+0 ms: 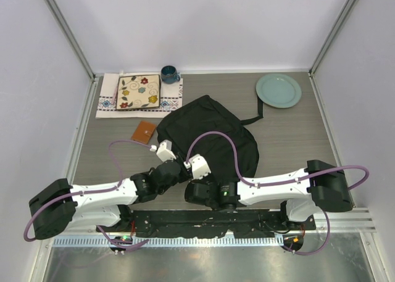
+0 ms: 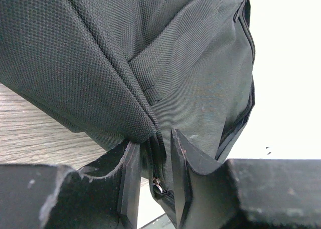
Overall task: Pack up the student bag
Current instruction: Zip the student bag at the center of the board.
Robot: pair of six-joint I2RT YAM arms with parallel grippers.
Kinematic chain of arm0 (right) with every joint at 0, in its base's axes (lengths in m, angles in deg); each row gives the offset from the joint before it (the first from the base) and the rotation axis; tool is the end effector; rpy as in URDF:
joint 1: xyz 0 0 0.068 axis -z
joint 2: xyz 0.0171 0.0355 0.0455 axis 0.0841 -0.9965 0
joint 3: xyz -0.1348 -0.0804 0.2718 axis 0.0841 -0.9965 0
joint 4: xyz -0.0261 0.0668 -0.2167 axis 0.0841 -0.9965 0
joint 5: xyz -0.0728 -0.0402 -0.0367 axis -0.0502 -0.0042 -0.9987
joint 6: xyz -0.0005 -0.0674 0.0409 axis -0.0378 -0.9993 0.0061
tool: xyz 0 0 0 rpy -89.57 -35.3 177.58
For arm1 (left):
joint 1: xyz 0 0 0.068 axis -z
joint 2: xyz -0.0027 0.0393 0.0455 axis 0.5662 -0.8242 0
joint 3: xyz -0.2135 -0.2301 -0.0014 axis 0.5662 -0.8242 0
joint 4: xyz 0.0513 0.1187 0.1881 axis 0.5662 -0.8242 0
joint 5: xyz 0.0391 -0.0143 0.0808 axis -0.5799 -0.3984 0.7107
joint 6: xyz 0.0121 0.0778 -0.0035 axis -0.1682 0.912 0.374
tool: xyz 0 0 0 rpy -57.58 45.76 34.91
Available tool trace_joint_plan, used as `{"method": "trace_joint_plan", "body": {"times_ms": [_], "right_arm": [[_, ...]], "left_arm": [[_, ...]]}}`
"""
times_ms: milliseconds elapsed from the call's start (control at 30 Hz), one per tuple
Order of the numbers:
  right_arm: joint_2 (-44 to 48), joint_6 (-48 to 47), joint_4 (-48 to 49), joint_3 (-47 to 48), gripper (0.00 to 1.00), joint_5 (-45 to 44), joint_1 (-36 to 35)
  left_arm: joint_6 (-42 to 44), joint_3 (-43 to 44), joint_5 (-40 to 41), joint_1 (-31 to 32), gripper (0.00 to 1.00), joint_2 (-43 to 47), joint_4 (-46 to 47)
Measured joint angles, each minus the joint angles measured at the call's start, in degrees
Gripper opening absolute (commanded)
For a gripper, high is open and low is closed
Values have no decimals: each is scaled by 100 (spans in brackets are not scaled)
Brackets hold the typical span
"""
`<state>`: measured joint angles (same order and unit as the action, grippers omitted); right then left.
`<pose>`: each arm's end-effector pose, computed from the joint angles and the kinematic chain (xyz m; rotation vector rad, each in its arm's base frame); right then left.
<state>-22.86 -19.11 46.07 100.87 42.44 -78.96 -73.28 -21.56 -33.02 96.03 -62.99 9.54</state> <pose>0.0728 0.2619 0.2466 -0.6589 2.1856 0.1498 0.1175 -0.1571 0.2263 -0.4874 2.1452 -0.9672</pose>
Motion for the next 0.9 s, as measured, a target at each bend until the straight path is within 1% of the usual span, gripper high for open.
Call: {"method": "trace_joint_plan", "body": {"times_ms": [233, 533, 733, 767, 800, 900], "right_arm": [[114, -57, 142, -90, 1, 214, 7], [833, -17, 446, -439, 1, 623, 74], [852, 120, 481, -496, 1, 756, 92], [835, 138, 481, -496, 3, 767, 96], [800, 160, 490, -496, 8, 772, 98], [590, 251, 490, -468, 16, 780, 98]], "left_arm": [[15, 20, 0, 0, 32, -33, -2], [15, 20, 0, 0, 32, -33, 9], [15, 20, -44, 2, 32, -35, 11], [15, 20, -46, 2, 31, -37, 11], [15, 20, -48, 2, 31, -44, 11], [17, 20, -66, 2, 31, -57, 9]]}}
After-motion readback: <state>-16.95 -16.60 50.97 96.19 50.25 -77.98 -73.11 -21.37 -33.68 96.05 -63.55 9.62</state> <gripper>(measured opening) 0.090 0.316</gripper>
